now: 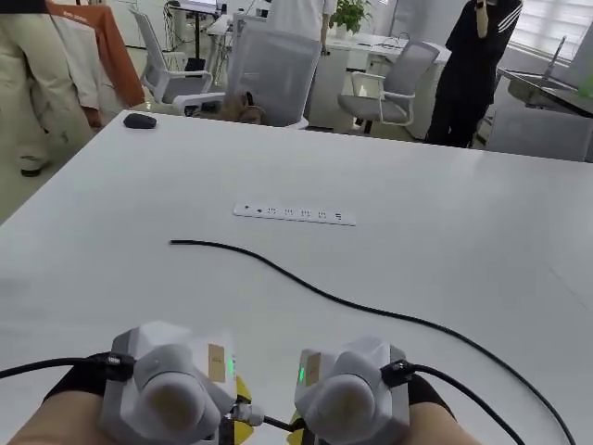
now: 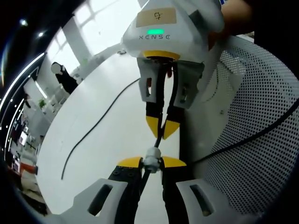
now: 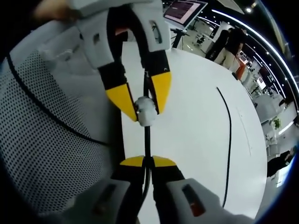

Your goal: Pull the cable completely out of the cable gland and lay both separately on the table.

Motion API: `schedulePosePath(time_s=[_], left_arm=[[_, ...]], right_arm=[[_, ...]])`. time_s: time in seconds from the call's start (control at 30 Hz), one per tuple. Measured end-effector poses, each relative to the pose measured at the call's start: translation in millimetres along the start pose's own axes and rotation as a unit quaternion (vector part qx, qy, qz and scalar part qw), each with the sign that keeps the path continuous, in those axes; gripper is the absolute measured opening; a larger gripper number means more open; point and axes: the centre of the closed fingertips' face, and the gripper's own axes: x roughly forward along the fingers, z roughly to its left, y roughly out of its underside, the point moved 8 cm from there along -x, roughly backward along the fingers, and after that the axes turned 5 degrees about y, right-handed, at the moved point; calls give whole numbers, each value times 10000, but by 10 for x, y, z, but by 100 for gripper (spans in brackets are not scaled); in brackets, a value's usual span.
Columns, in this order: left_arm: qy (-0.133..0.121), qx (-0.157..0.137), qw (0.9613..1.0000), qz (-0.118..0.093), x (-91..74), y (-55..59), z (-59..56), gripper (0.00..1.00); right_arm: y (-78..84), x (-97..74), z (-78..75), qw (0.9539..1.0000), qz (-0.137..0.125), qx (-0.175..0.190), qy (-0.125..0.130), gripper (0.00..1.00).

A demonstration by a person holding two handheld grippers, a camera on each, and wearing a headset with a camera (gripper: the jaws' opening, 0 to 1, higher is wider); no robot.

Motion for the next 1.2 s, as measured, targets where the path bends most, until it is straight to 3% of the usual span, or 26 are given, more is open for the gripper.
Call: schedulePosePath(time_s=[0.1,0.23,0.43,0.53,0.93,1.07,1.13,1.2], left_arm=[[-61,-43,10000,-6,-16,13,27,17],[-103,-77,9999,23,-27,32,40,17],[-139,-87,9999,44,-24,34,47,17],[-180,-117,9997,105,-32,60,58,17],[-314,-184,9992,174,-50,94,86,17],[-434,-279,9984,214,-71,118,120,17],[-456,-298,9981,272,-73,134,119,17],[-471,-292,9977,379,-73,160,119,17]], right_arm=[[7,-4,-33,9999,4,92,71,3],[102,1,-46,9993,333,25,138,2],[141,-6,-76,9986,446,169,212,2],[202,-3,-82,9975,648,169,238,2],[274,-23,-125,9951,850,345,364,2],[304,-42,-169,9934,912,481,497,2],[337,-77,-233,9903,1033,503,779,2],[368,-95,-285,9887,1041,636,876,2]])
